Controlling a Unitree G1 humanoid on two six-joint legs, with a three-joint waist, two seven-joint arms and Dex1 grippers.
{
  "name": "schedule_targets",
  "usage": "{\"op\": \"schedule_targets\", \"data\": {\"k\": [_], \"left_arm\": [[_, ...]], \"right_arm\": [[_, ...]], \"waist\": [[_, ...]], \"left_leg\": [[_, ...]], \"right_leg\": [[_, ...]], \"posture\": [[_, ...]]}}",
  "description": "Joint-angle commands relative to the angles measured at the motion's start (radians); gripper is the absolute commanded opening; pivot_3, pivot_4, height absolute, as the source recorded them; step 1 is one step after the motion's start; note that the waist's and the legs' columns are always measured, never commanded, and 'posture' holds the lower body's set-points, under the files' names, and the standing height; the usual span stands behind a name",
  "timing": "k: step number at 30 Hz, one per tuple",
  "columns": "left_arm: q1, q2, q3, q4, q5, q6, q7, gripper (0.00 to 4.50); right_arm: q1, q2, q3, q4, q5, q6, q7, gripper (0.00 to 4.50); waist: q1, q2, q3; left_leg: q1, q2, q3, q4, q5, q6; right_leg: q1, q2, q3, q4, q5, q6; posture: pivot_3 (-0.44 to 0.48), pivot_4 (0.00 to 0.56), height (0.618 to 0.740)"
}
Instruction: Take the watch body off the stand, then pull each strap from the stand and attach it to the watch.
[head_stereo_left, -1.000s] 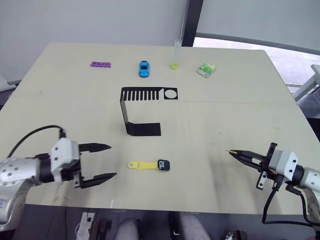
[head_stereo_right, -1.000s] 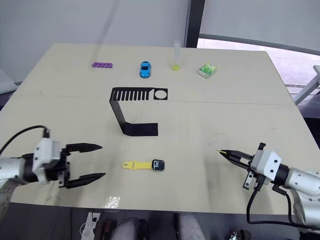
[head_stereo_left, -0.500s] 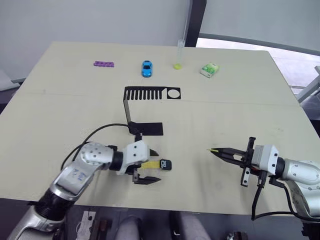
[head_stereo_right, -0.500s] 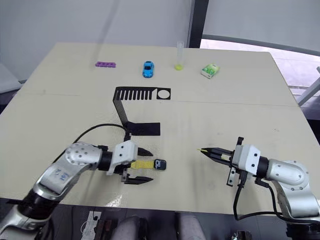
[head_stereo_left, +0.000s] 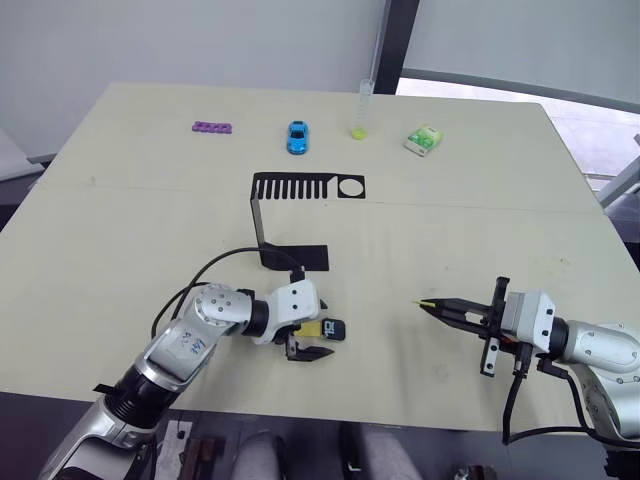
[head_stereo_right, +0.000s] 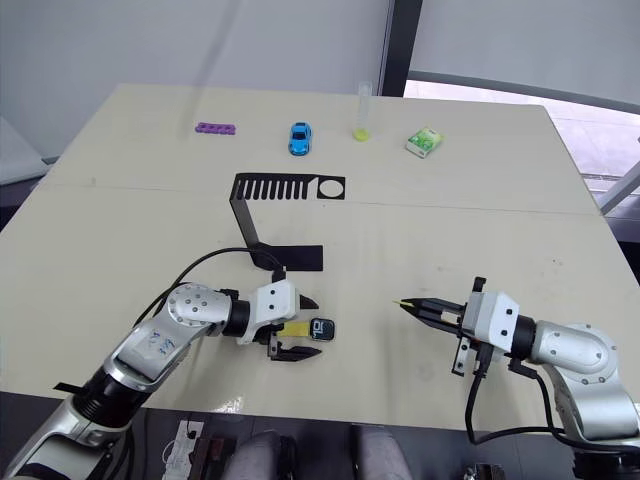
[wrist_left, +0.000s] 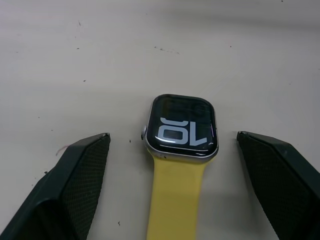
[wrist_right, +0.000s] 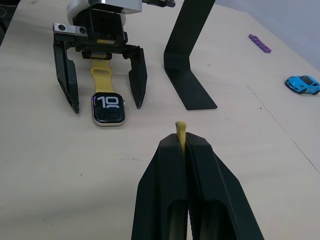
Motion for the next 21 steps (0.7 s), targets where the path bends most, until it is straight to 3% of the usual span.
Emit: {"op": "schedule_targets", "data": {"k": [1, 21], "left_arm": [[-0.007, -0.012, 0.0, -0.005, 0.003, -0.007, -0.004, 4.4], [-0.074, -0.014, -0.09, 0.056, 0.094, -0.034, -0.082, 4.4]], "right_arm": [[0.005, 0.003, -0.014, -0.03, 0.006, -0.005, -0.016, 0.0], [0.043, 0.025, -0.01, -0.027, -0.013, -0.025, -0.016, 0.0]], "waist": [[0.0, 0.0, 0.0], [0.002, 0.0, 0.0]], "left_leg": [[0.0, 0.0, 0.0, 0.0, 0.0, 0.0], [0.0, 0.0, 0.0, 0.002, -0.001, 0.001]], "right_leg": [[0.0, 0.0, 0.0, 0.0, 0.0, 0.0], [0.001, 0.0, 0.0, 0.0, 0.0, 0.0]], "posture": [[0.0, 0.15, 0.74], [0.0, 0.15, 0.74]]}}
